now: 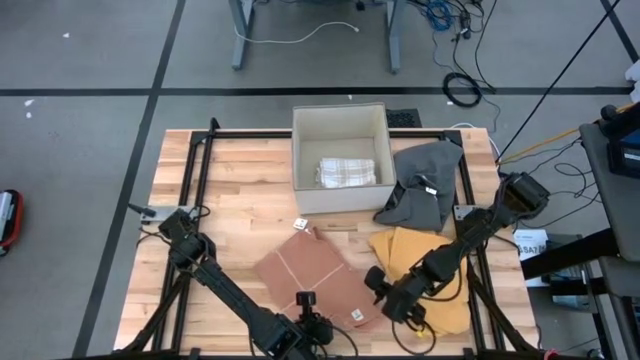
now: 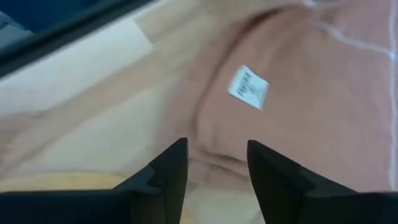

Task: Fold towel
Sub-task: Fold the light brown towel

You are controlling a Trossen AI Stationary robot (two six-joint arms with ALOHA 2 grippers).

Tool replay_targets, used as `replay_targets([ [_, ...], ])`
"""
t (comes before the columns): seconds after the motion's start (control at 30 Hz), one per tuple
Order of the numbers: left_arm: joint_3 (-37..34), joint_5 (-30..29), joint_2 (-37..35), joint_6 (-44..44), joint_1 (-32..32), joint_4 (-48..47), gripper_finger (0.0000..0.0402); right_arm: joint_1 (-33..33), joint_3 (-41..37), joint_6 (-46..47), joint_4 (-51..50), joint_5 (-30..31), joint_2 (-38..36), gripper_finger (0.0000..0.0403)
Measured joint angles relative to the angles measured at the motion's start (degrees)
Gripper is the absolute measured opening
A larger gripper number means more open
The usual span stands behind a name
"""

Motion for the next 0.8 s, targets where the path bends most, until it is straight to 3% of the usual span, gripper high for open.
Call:
replay_targets([
  [0.5, 0.0, -6.8, 0.0, -3.9, 0.0, -1.1, 0.0011, 1.2, 0.0, 1.3, 12.5, -0.1, 6.4, 0.0251],
  [0.8, 0.0, -11.9, 0.0, -12.6, 0.0, -6.1, 0.0011, 1.1, 0.0, 2.5, 12.6, 4.5, 10.1, 0.0253],
])
